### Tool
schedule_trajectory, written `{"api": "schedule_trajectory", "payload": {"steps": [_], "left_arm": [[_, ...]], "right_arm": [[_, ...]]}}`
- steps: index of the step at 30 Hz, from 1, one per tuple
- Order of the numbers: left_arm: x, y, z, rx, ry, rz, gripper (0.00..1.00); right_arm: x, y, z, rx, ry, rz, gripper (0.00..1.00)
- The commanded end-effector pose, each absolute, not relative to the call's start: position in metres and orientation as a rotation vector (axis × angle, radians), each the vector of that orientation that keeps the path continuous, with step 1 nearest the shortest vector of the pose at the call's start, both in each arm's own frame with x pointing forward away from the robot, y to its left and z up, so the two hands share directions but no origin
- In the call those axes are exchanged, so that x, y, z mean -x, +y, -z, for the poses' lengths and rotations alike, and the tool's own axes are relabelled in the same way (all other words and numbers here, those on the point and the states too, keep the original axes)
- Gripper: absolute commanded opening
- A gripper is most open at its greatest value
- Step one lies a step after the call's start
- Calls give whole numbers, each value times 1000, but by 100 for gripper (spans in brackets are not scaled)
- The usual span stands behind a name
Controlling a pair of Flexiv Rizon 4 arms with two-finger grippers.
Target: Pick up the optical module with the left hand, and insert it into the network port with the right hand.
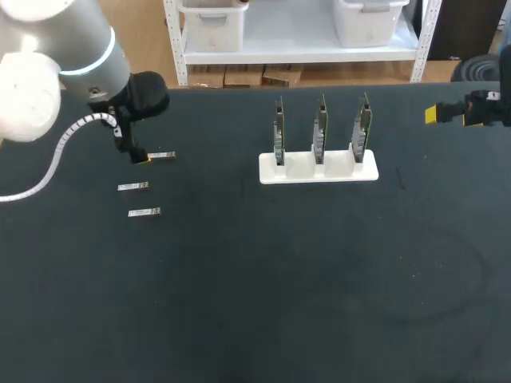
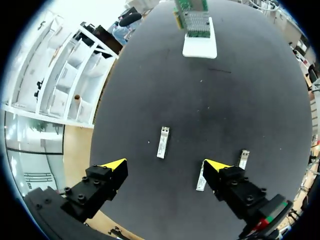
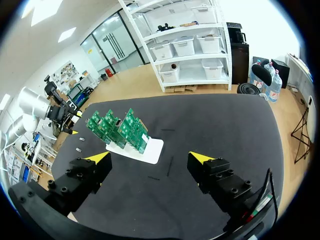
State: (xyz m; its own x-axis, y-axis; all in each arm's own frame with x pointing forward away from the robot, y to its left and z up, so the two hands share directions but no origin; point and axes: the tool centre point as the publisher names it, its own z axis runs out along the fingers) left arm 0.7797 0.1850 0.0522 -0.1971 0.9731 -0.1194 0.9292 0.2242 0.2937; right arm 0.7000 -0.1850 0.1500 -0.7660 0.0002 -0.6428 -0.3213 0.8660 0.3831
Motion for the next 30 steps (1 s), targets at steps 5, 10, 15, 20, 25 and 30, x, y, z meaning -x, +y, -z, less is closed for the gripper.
{"api": "schedule_trajectory", "payload": {"steps": [5, 10, 15, 20, 25, 30], "left_arm": [[-806, 177, -38, -1826, 2311, -279, 100], [-809, 182, -25, -1833, 2304, -310, 100], [-807, 188, -12, -1861, 2316, -290, 100], [-806, 192, -3, -1889, 2312, -303, 100], [-806, 192, 3, -1893, 2336, -288, 100], [-807, 191, 7, -1911, 2345, -288, 100]], "right_arm": [[-700, -185, -150, 231, 2374, -636, 100], [-700, -185, -150, 231, 2374, -636, 100], [-700, -185, -150, 231, 2374, -636, 100], [-700, -185, -150, 231, 2374, -636, 100], [-700, -185, -150, 231, 2374, -636, 100], [-700, -185, -150, 231, 2374, -636, 100]]}}
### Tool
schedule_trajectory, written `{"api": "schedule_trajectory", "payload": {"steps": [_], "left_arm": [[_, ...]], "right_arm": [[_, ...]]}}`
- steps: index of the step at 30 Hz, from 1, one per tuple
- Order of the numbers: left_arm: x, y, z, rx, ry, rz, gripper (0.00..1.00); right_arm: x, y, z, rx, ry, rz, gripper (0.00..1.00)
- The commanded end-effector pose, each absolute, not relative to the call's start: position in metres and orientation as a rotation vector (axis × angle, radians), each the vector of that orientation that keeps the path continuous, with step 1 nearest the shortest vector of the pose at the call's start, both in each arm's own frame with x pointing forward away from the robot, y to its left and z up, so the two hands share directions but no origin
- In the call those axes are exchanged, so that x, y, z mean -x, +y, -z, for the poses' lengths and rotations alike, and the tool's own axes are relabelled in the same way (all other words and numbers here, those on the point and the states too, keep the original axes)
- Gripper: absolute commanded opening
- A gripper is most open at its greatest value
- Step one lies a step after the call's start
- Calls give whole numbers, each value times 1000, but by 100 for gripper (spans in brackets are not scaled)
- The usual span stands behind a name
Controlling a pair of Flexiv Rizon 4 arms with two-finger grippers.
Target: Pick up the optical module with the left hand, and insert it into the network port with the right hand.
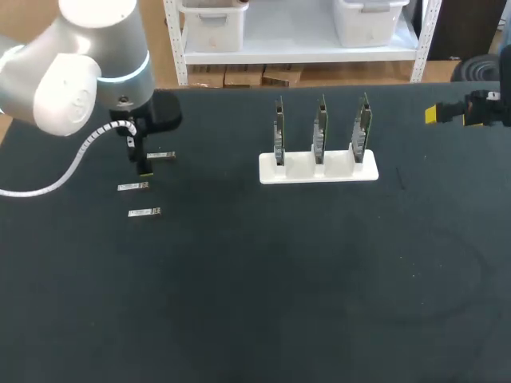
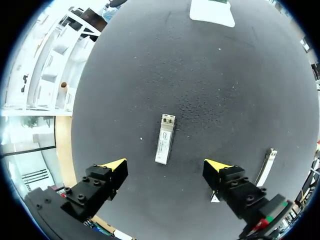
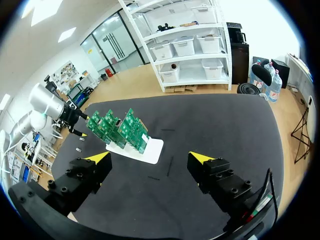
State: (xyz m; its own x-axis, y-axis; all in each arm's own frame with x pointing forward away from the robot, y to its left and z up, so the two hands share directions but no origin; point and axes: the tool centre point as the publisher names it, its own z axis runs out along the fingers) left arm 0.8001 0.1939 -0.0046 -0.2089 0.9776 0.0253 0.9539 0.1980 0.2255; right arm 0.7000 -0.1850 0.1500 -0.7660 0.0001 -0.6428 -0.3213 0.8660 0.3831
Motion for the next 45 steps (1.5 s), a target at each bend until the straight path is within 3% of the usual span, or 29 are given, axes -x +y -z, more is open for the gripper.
{"api": "schedule_trajectory", "payload": {"steps": [1, 45], "left_arm": [[-807, 191, 7, -1913, 2345, -289, 100], [-807, 189, 18, -1945, 2460, -130, 100]], "right_arm": [[-700, -185, -150, 231, 2374, -636, 100], [-700, -185, -150, 231, 2374, -636, 100]]}}
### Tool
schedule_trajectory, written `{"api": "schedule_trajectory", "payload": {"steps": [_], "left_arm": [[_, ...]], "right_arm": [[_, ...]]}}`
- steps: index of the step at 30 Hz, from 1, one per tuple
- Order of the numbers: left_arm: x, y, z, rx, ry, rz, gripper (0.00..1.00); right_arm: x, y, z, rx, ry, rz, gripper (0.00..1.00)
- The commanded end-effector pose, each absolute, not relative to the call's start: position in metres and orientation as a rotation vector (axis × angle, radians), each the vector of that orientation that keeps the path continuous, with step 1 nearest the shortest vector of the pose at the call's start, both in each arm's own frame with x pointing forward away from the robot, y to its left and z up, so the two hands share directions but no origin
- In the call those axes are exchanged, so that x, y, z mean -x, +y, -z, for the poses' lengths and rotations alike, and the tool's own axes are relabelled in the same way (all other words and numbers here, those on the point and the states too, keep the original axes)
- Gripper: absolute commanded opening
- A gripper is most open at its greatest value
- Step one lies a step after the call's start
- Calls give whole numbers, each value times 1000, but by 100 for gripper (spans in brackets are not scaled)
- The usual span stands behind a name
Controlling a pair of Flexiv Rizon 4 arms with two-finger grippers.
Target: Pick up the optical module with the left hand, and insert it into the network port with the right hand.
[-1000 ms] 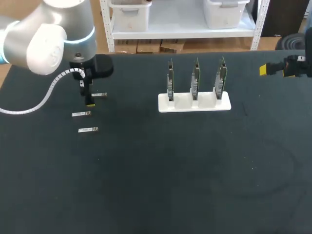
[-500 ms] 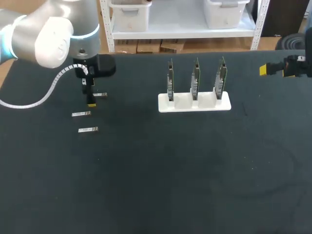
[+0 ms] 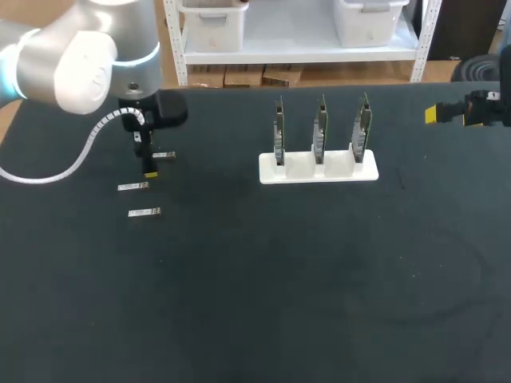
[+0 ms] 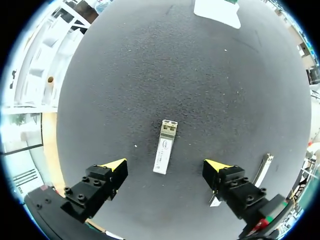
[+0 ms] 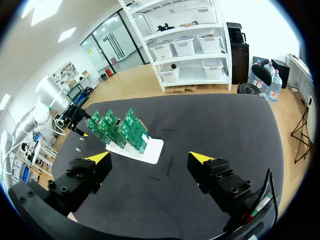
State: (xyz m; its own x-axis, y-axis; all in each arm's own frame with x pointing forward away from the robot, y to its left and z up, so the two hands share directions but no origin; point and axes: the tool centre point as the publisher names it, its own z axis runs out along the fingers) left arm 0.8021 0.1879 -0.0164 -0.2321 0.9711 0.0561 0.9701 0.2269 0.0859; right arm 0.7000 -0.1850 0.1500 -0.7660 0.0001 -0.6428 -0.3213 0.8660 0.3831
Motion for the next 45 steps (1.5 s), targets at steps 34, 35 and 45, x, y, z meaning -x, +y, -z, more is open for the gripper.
{"api": "schedule_trajectory", "payload": {"steps": [34, 35, 45], "left_arm": [[-811, 183, 17, -1977, 2440, -95, 0], [-811, 184, 18, -1975, 2441, -95, 0], [-805, 184, 18, -1957, 2447, -75, 0]], "right_arm": [[-700, -185, -150, 231, 2374, -636, 100], [-700, -185, -150, 231, 2374, -636, 100], [-700, -185, -150, 231, 2374, -636, 100]]}}
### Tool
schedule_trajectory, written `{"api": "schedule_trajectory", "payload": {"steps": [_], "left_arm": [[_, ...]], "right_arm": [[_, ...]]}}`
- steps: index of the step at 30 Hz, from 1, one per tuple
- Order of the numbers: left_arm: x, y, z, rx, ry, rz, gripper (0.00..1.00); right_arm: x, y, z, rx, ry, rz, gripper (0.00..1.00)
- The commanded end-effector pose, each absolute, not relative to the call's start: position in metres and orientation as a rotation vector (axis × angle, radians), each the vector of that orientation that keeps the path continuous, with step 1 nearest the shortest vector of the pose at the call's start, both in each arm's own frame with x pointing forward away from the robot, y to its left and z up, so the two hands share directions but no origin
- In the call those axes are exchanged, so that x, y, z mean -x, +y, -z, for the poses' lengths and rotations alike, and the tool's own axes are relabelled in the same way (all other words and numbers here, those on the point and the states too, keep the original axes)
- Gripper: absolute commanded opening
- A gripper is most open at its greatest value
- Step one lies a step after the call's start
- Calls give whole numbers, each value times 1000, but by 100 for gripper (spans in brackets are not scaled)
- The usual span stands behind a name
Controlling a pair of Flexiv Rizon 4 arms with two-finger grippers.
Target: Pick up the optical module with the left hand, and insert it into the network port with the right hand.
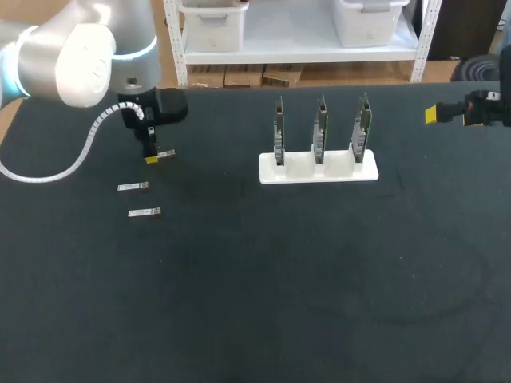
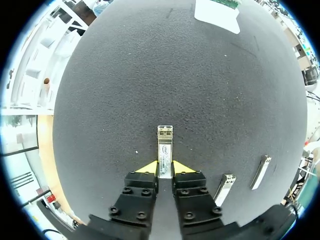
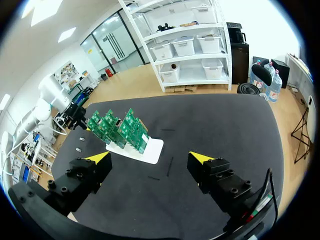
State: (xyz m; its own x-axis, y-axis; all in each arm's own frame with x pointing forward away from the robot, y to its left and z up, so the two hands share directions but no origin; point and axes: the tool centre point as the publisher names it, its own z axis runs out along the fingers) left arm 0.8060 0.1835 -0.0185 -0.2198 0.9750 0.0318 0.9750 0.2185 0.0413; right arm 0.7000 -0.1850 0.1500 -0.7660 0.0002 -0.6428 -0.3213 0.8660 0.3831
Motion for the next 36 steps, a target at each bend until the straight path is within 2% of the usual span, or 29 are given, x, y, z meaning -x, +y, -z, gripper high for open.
{"api": "schedule_trajectory", "payload": {"steps": [1, 7, 20, 36], "left_arm": [[-804, 184, 18, -1952, 2447, -71, 0], [-804, 178, -10, -1816, 2410, 19, 0], [-794, 164, -109, -1411, 2260, 585, 0], [-793, 156, -118, -1381, 2244, 609, 0]], "right_arm": [[-700, -185, -150, 231, 2374, -636, 100], [-700, -185, -150, 231, 2374, -636, 100], [-700, -185, -150, 231, 2374, -636, 100], [-700, -185, -150, 231, 2374, -636, 100]]}}
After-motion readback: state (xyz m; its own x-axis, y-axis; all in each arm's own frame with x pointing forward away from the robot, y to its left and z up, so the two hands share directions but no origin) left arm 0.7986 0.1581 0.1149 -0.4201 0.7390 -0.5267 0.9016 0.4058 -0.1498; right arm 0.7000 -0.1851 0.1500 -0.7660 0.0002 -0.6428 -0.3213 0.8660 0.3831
